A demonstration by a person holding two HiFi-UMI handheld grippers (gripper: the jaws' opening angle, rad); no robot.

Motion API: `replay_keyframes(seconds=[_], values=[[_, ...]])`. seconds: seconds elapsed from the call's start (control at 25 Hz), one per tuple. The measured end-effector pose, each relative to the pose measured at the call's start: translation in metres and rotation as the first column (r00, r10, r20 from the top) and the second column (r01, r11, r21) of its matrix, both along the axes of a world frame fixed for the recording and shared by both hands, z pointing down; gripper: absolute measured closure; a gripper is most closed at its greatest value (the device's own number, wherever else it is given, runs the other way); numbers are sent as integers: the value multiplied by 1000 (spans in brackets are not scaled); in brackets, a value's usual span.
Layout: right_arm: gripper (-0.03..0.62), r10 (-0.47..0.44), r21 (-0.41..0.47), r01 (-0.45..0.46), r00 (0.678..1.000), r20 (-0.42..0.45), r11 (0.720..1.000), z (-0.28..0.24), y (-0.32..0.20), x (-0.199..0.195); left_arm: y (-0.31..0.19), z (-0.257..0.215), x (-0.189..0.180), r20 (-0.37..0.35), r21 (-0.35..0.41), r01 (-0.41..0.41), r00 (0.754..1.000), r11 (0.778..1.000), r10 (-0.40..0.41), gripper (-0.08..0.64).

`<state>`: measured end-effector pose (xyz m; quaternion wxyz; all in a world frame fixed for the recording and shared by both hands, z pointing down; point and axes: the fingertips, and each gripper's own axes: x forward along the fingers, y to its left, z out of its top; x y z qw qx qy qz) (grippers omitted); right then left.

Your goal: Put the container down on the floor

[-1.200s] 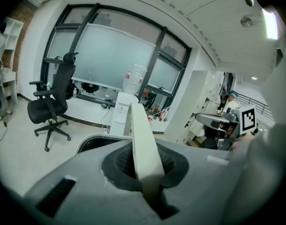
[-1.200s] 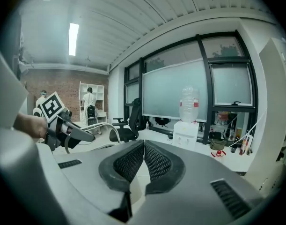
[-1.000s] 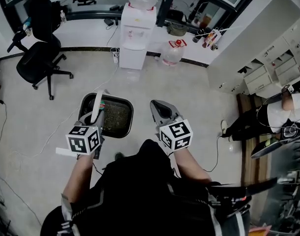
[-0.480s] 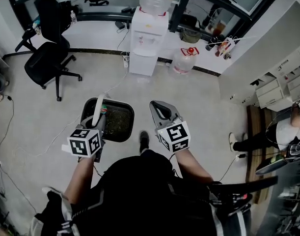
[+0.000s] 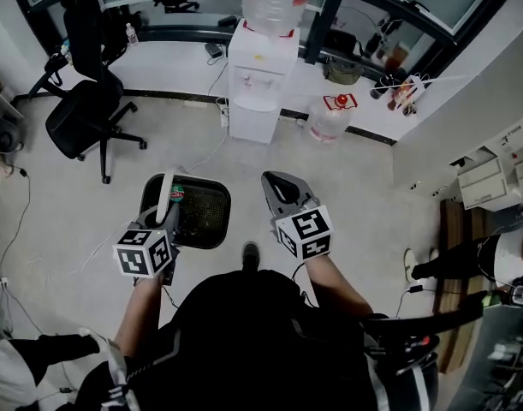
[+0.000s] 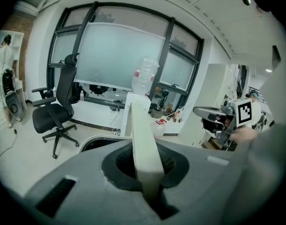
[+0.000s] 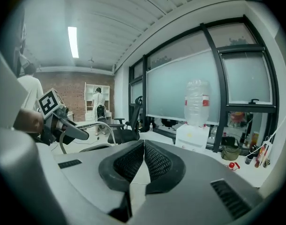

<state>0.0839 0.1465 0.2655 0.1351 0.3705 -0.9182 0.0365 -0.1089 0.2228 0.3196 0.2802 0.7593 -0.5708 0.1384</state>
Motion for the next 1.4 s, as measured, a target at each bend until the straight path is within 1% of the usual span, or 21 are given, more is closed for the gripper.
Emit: replay_keyframes(seconds=[0.2, 0.44, 0.72, 0.88, 1.08, 1.4], values=[[583, -12, -34, 13, 1000, 23, 999, 8, -34, 15, -32, -2, 10, 7, -6, 15, 1000, 1000, -15, 539], [583, -21, -34, 22, 999, 43, 999, 8, -72, 35, -67, -4, 25, 22, -12, 39, 999, 999, -39, 539], [583, -22, -36, 24, 998, 67, 999, 5, -110, 55, -99, -9, 39, 35, 2, 65, 997, 998, -65, 539], [583, -39, -43, 42, 997, 70, 998, 9, -124, 55, -113, -9, 44, 53, 9, 57, 997, 998, -58, 539], [583, -48, -60, 51, 997, 60, 997, 16, -133, 52, -128, -7, 45, 53, 6, 34, 998, 999, -34, 538], [583, -4, -47, 6, 999, 54, 999, 16, -160, 44, -159, 6, 34, 45, -3, -21, 999, 1000, 21, 538]])
